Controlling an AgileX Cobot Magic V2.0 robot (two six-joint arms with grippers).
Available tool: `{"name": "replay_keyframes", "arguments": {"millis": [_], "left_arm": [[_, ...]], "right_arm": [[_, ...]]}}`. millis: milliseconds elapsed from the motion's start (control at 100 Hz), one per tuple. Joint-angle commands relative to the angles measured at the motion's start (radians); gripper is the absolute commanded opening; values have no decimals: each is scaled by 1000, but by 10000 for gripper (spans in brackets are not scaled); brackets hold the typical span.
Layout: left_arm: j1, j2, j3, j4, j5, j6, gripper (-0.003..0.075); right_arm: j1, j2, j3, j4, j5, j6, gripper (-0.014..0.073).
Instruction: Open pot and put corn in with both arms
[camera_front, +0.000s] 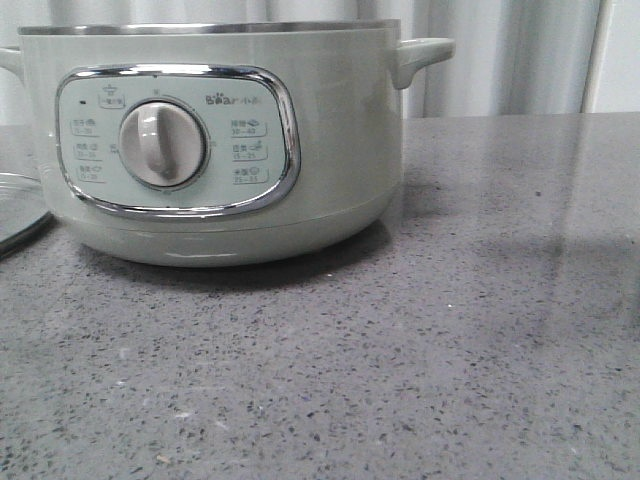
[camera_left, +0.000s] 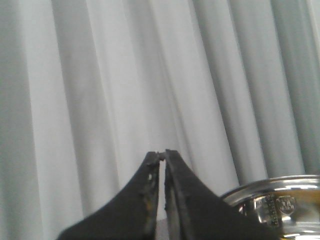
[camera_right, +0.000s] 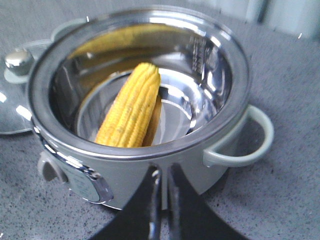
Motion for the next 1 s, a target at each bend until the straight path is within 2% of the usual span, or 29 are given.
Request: {"name": "replay_keyframes", "arguments": {"millis": [0, 210, 360, 480, 700, 990], "left_arm": [[-22, -38, -23, -12, 6, -28, -20], [-46, -154, 51, -17, 7, -44, -20], [-46, -265, 149, -103, 8, -44, -20], [-46, -353, 222, -114, 10, -44, -20], [-46, -433, 305, -114, 46, -44, -20], [-46, -433, 335, -116, 56, -44, -20]], "right_arm": [[-3, -101, 54, -15, -154, -14, -72], [-3, -315, 242, -17, -277, -14, -72], [-3, -444, 338, -17, -287, -14, -72], [-3, -528, 414, -44, -333, -14, -72], [-3, -623, 531, -83, -424, -14, -72], [-3, -645, 553, -83, -387, -14, -72]]}}
